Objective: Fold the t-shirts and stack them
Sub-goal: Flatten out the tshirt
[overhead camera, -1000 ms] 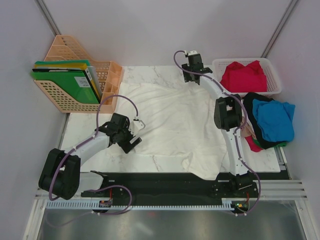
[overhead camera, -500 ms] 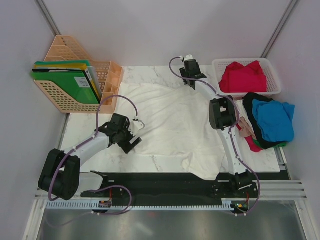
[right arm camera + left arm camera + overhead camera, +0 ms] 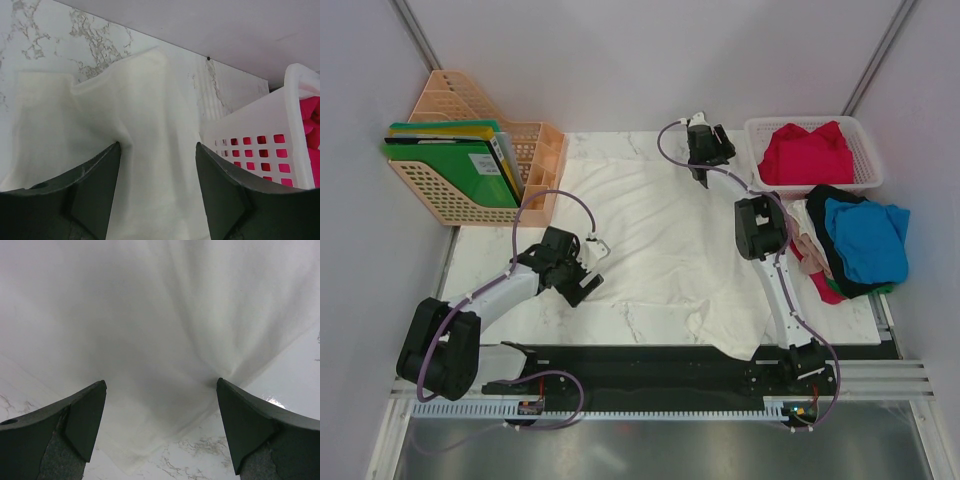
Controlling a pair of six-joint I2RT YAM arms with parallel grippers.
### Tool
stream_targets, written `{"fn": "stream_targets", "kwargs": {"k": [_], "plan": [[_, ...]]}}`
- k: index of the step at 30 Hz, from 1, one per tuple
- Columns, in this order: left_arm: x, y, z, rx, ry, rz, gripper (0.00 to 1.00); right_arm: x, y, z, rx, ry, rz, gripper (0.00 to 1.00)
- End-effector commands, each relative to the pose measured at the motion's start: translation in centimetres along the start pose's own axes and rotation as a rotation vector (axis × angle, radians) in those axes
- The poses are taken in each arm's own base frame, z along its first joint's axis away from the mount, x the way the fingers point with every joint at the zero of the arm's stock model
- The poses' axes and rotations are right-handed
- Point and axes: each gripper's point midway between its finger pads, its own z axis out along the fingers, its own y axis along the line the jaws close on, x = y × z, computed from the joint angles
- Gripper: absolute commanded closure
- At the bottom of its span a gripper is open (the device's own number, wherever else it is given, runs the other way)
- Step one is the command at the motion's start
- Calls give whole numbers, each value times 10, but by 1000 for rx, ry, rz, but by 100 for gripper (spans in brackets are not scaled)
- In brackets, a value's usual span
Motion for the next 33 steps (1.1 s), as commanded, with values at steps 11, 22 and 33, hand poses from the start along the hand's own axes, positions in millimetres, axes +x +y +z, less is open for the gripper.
{"fn": "stream_targets", "kwargs": {"k": [11,22,33], "plan": [[48,-14,5,19,167,-15,2,54,3,19,150,105,-194,29],[48,-17,11,43,182,-23,2,12,-22,-8,149,-31,-26,31],[52,-19,9,43,189,-22,2,-106,-87,-77,220,-269,173,32]]}}
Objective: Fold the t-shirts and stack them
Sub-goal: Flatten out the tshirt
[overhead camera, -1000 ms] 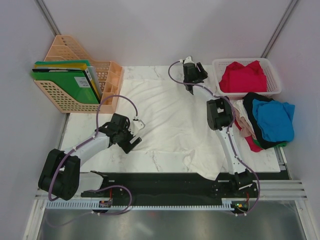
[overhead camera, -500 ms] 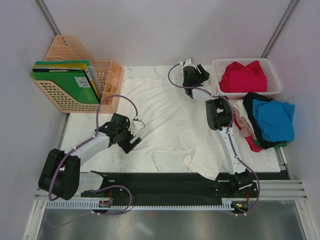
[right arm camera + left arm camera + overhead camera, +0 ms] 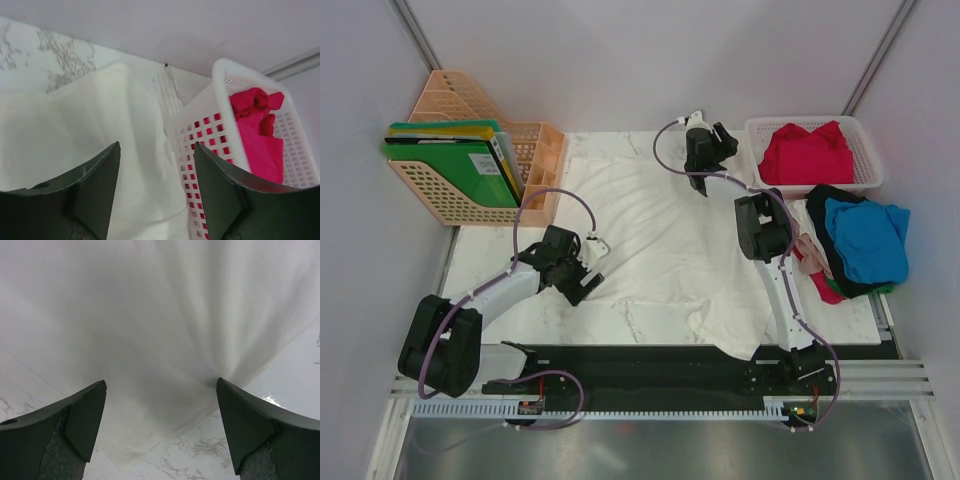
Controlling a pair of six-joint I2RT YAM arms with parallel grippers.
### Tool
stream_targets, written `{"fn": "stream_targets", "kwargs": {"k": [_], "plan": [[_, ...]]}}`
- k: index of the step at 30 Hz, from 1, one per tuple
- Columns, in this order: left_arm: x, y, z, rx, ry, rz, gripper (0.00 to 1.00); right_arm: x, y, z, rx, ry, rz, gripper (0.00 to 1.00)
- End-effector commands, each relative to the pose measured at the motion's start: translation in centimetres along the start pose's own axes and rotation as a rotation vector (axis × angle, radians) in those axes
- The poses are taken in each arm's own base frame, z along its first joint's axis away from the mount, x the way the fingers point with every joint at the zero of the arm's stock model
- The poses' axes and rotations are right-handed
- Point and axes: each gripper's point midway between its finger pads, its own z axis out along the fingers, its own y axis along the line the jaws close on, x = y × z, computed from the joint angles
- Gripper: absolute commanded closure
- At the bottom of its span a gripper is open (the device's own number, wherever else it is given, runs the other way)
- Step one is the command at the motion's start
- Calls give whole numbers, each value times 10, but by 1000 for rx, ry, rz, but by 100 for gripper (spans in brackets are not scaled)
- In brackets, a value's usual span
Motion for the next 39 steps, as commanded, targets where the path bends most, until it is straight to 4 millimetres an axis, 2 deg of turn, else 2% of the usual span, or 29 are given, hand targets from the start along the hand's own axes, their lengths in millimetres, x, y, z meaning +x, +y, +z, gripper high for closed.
{"fn": "stream_targets", "kwargs": {"k": [1,2,4,5,6,7,11,14,16,17,18,19,20,21,22,23,24,25,26,27,29,30,31,32,33,35,37,38,39], "plan": [[53,-19,7,36,179,-12,2,-108,-78,-38,77,-186,220,32],[54,-19,7,35,181,-11,2,-124,-95,-47,87,-212,255,32],[55,-19,6,33,182,-12,2,-141,-107,-62,82,-238,308,31],[55,-19,5,32,179,-10,2,-157,-126,-74,83,-264,351,31],[56,-20,5,33,182,-11,2,-160,-131,-80,77,-267,363,31],[56,-19,4,28,180,-10,2,-172,-150,-92,83,-291,403,31],[54,-18,3,20,172,-10,2,-190,-175,-117,59,-325,473,30],[52,-17,2,17,168,-12,2,-187,-183,-128,27,-301,455,29],[49,-14,2,10,157,-10,2,-165,-174,-132,-23,-220,395,26],[47,-14,1,8,151,-13,2,-164,-189,-144,-53,-215,387,23],[45,-13,0,5,139,-11,2,-137,-171,-150,-139,-141,313,18],[43,-13,0,3,129,-9,2,-138,-194,-169,-171,-153,332,16],[41,-13,0,6,120,-8,2,-126,-196,-176,-223,-137,317,13],[40,-14,0,10,116,-9,2,-96,-182,-187,-306,-71,270,8],[39,-14,0,13,114,-7,2,-96,-206,-208,-358,-102,281,5],[39,-15,1,16,114,-6,2,-81,-213,-213,-395,-72,264,2],[39,-15,1,18,115,-8,2,-50,-208,-226,-463,17,210,2],[39,-15,1,20,114,-7,2,-41,-226,-241,-496,15,203,2],[38,-16,2,22,109,-8,2,-21,-238,-243,-500,61,190,2],[37,-16,1,22,104,-8,2,11,-236,-250,-512,138,147,2],[34,-16,0,23,89,-4,2,33,-267,-266,-461,133,122,4],[33,-16,-1,22,83,-3,2,56,-265,-271,-446,175,84,8],[31,-16,-1,22,77,-3,2,63,-280,-279,-409,165,84,11],[30,-15,-2,21,73,-2,2,74,-282,-282,-405,181,63,12],[30,-15,-2,22,70,-2,2,92,-275,-286,-420,221,35,17],[27,-15,-4,17,61,0,2,108,-264,-296,-478,247,20,20],[28,-16,-4,20,57,2,2,131,-245,-306,-556,311,-11,32],[28,-16,-5,20,58,0,2,135,-233,-312,-623,320,-12,42],[29,-17,-6,19,54,1,2,146,-225,-316,-651,351,-22,74]]}}
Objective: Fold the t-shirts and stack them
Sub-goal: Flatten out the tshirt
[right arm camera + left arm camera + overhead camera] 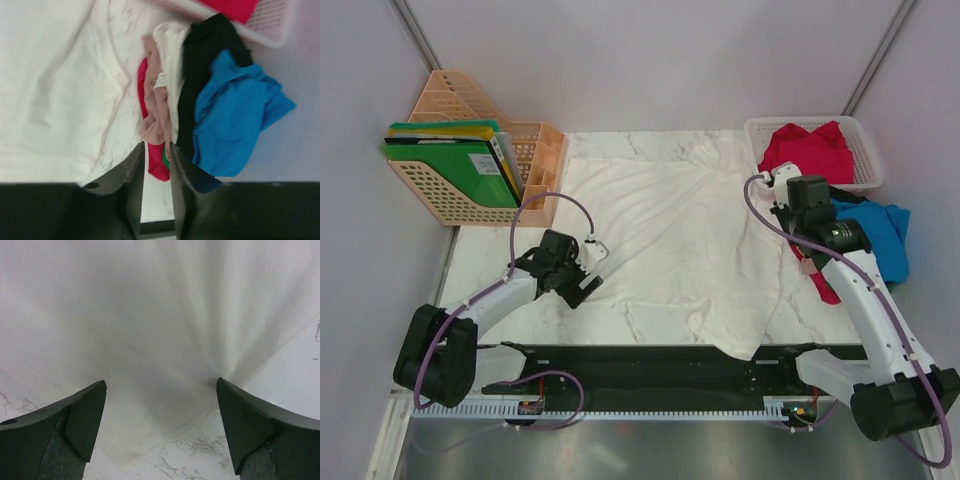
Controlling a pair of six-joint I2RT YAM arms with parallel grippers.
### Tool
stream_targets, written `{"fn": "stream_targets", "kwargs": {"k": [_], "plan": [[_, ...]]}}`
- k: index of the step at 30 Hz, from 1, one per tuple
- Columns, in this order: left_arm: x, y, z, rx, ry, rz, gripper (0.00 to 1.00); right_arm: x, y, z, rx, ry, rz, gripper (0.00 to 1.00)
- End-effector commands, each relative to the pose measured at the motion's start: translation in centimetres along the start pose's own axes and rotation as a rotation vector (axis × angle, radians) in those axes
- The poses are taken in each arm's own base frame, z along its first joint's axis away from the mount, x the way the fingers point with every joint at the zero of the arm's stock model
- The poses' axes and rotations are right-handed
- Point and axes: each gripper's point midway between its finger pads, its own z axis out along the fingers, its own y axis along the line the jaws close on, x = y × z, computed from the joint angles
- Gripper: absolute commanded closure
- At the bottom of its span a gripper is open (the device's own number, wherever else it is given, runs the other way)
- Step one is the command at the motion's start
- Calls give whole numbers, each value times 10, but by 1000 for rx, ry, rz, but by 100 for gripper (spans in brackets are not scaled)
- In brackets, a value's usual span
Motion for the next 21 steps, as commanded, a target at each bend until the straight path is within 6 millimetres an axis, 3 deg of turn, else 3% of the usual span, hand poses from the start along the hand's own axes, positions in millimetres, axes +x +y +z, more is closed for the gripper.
{"fn": "stream_targets", "kwargs": {"k": [1,2,4,7,13,14,16,21], "plan": [[29,-16,-3,42,87,-4,2,49,43,13,-173,167,-55,89],[28,-17,-3,46,82,-2,2,53,46,15,-181,175,-64,100],[28,-17,-3,44,81,-2,2,64,53,28,-194,211,-93,100],[27,-17,-4,45,78,-2,2,66,65,49,-230,238,-117,100],[29,-16,-5,38,82,-3,2,43,85,103,-304,251,-89,100],[30,-17,-5,38,86,-3,2,31,84,110,-301,228,-78,100],[30,-17,-5,39,87,-5,2,33,96,130,-335,262,-82,100],[31,-17,-4,44,95,-4,2,3,102,170,-329,228,-57,100]]}}
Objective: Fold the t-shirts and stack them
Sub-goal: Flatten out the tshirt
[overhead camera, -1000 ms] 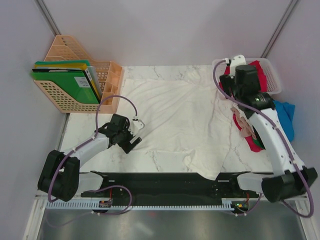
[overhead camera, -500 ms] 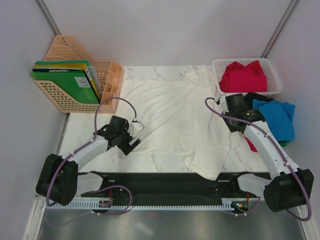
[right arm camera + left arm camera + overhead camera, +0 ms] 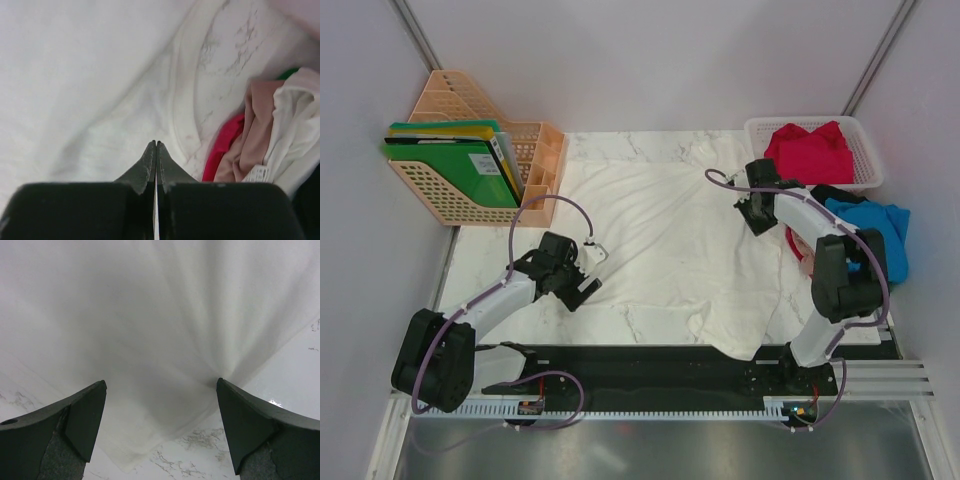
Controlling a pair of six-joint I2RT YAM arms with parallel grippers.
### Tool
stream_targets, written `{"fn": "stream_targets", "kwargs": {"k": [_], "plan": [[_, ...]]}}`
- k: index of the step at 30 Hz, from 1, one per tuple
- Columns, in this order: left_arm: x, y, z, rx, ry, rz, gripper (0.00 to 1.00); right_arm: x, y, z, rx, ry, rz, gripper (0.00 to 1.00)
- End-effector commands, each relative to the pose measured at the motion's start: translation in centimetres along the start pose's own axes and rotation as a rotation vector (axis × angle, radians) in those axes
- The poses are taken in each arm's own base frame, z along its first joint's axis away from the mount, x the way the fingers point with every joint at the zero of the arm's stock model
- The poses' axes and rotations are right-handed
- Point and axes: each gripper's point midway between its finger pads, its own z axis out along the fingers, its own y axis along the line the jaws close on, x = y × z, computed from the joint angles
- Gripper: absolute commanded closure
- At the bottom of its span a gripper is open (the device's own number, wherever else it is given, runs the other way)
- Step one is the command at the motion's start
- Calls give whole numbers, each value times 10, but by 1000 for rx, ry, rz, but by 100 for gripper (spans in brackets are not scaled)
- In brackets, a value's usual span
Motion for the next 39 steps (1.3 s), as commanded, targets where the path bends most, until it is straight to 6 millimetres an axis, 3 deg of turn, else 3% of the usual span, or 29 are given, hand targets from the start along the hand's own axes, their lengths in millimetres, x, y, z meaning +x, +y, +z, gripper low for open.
{"fn": "stream_targets", "kwargs": {"k": [1,2,5,11,17,19,29,39], "plan": [[24,-12,0,37,85,-4,2,-46,-8,11,-5,-106,27,100],[26,-13,1,40,90,-5,2,-56,-9,13,-11,-122,31,100],[25,-13,2,40,88,-5,2,-58,-6,36,-20,-82,35,100],[25,-13,2,43,89,-3,2,-58,-11,59,10,-52,27,100],[26,-12,0,34,89,-4,2,-48,-19,83,60,6,33,100],[26,-12,-1,27,86,-3,2,-34,-19,89,56,39,43,100],[20,-11,1,40,84,-4,2,19,-31,64,51,105,45,100],[21,-11,0,37,86,-1,2,36,-26,44,35,120,14,100]]}}
